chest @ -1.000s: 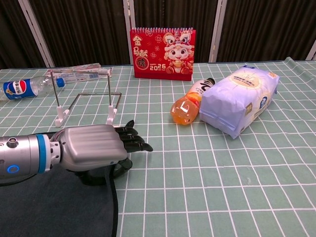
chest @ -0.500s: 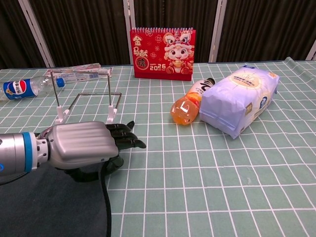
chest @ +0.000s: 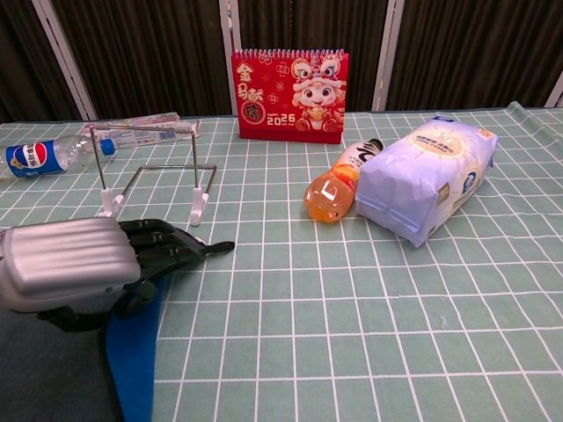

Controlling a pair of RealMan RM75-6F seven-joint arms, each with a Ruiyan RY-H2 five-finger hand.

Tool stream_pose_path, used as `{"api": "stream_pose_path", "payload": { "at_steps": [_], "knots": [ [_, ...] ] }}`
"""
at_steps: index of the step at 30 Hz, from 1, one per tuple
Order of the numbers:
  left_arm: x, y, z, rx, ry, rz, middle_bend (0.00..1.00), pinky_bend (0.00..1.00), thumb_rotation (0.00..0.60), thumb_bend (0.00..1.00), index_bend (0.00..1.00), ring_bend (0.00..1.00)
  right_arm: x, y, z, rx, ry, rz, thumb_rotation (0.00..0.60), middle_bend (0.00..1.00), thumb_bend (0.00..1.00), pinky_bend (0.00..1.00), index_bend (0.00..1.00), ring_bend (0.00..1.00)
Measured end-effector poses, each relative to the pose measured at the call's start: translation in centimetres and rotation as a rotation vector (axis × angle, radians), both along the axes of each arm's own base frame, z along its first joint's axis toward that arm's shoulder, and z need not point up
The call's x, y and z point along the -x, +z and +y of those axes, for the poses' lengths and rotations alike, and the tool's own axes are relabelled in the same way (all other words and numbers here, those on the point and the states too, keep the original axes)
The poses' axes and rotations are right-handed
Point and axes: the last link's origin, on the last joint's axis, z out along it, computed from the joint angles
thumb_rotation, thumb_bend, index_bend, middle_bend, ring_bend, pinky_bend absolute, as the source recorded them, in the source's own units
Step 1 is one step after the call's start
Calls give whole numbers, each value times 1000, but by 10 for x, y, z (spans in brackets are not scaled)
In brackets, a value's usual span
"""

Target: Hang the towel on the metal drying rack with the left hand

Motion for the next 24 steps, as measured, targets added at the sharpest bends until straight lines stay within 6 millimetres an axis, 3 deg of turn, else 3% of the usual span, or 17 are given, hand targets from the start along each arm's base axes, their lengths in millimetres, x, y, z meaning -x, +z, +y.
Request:
{"api": "stream_pose_path", "payload": {
  "at_steps": [10, 24],
  "knots": [
    [40, 18, -11, -34, 29, 38, 0, 0, 600, 572, 652, 0, -4, -1, 3, -7, 15, -1, 600, 0, 0, 0, 22, 0],
    [76, 37, -17, -67, 72, 73, 0, 0, 600, 574, 660, 0, -5, 0, 4, -6, 21, -5, 600, 0, 0, 0, 23, 0]
  ]
}}
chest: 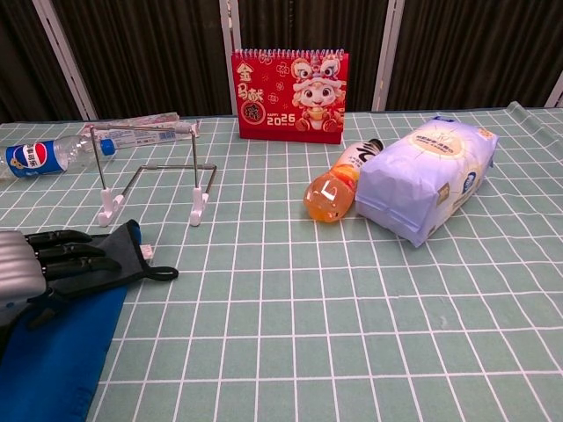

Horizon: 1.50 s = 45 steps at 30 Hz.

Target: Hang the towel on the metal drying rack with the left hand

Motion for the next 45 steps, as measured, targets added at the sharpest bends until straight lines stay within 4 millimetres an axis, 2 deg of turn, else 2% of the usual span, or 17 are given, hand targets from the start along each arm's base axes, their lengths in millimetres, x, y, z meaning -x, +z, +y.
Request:
{"api": "stream_pose_path", "payload": {
  "at_steps": [6, 20, 45],
  "knots": [
    [17, 7, -1, -5, 33, 13, 0, 0, 600, 572, 661, 0, 0, -1, 0, -1, 0, 5, 600, 0, 0, 0, 22, 0],
    [36, 24, -1, -14, 72, 13, 0, 0, 600, 574, 670, 0, -1, -2, -1, -1, -3, 10, 600, 0, 0, 0, 22, 0],
    [50, 28, -2, -14, 85, 51, 0, 0, 600, 573, 670, 0, -3, -7, 0, -5, -3, 21, 600, 0, 0, 0, 23, 0]
  ]
}}
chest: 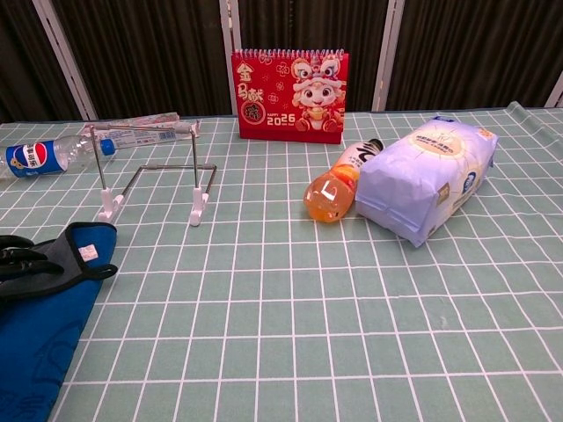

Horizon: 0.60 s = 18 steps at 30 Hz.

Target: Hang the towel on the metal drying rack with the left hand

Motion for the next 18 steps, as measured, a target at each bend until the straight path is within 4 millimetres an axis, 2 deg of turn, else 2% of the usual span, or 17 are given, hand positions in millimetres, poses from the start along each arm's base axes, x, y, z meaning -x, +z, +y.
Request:
{"api": "stream_pose_path", "payload": {
  "at_steps": [10, 12, 13, 14, 15, 17, 18],
  "knots": [
    [3, 2, 0, -10, 3, 9, 0, 0, 600, 572, 664, 0, 0, 0, 0, 1, 1, 1, 600, 0, 0, 0, 23, 0],
    [4, 2, 0, -12, 5, 10, 0, 0, 600, 573, 614, 0, 0, 0, 0, 1, 1, 1, 600, 0, 0, 0, 23, 0],
    [5, 2, 0, -13, 6, 11, 0, 0, 600, 554, 566, 0, 0, 0, 0, 1, 1, 1, 600, 0, 0, 0, 23, 0],
    [5, 3, 0, -14, 7, 13, 0, 0, 600, 487, 442, 0, 0, 0, 0, 0, 1, 1, 600, 0, 0, 0, 23, 0],
    [6, 3, 0, -15, 8, 15, 0, 0, 600, 384, 270, 0, 0, 0, 0, 0, 1, 1, 600, 0, 0, 0, 23, 0],
    [7, 3, 0, -18, 10, 21, 0, 0, 600, 199, 48, 0, 0, 0, 0, 0, 1, 3, 600, 0, 0, 0, 23, 0],
    [8, 4, 1, -21, 13, 22, 0, 0, 600, 129, 1, 0, 0, 0, 0, 0, 1, 3, 600, 0, 0, 0, 23, 0]
  ]
}}
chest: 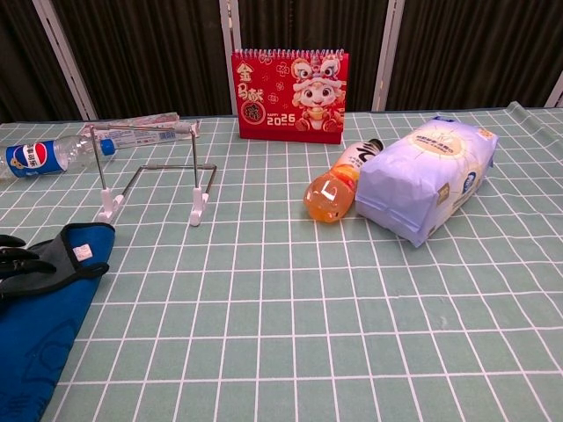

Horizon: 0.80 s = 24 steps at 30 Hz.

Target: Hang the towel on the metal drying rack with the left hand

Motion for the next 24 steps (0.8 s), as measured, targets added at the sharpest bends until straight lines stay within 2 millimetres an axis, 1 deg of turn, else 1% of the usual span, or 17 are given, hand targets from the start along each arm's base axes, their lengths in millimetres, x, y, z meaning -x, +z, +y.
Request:
{"api": "stream_pose_path", "payload": {
  "at_steps": [2, 3, 7, 11, 14, 17, 19, 22, 24],
  "knots": [
    [0, 1, 0, -3, 7, -4, 0, 0, 600, 75, 0, 0, 0, 0, 0, -1, 1, 0, 600, 0, 0, 0, 23, 0],
    [0, 3, 0, -5, 12, -11, 0, 0, 600, 63, 0, 0, 0, 0, 0, -1, 2, 1, 600, 0, 0, 0, 23, 0],
    [1, 13, -2, -24, 23, -38, 0, 0, 600, 60, 0, 0, -1, -1, 1, -4, 4, 1, 600, 0, 0, 0, 23, 0],
    [5, 29, -5, -56, 48, -64, 0, 0, 600, 58, 0, 0, -1, -1, 1, -7, 6, 0, 600, 0, 0, 0, 22, 0],
    [4, 39, -6, -80, 74, -109, 0, 0, 600, 58, 0, 0, -2, -1, 1, -9, 10, -2, 600, 0, 0, 0, 23, 0],
    [-3, 50, -5, -106, 95, -184, 0, 0, 600, 58, 0, 0, -4, -1, 2, -12, 17, -5, 600, 0, 0, 0, 23, 0],
    [-12, 57, -3, -125, 103, -250, 0, 0, 600, 67, 0, 0, -5, -1, 2, -13, 21, -8, 600, 0, 0, 0, 23, 0],
    [-24, 60, 2, -139, 103, -313, 0, 0, 600, 105, 0, 0, -5, -1, 2, -16, 23, -10, 600, 0, 0, 0, 24, 0],
    [-31, 58, 6, -143, 104, -334, 0, 0, 600, 151, 0, 0, -5, -1, 2, -18, 23, -12, 600, 0, 0, 0, 23, 0]
  ]
}}
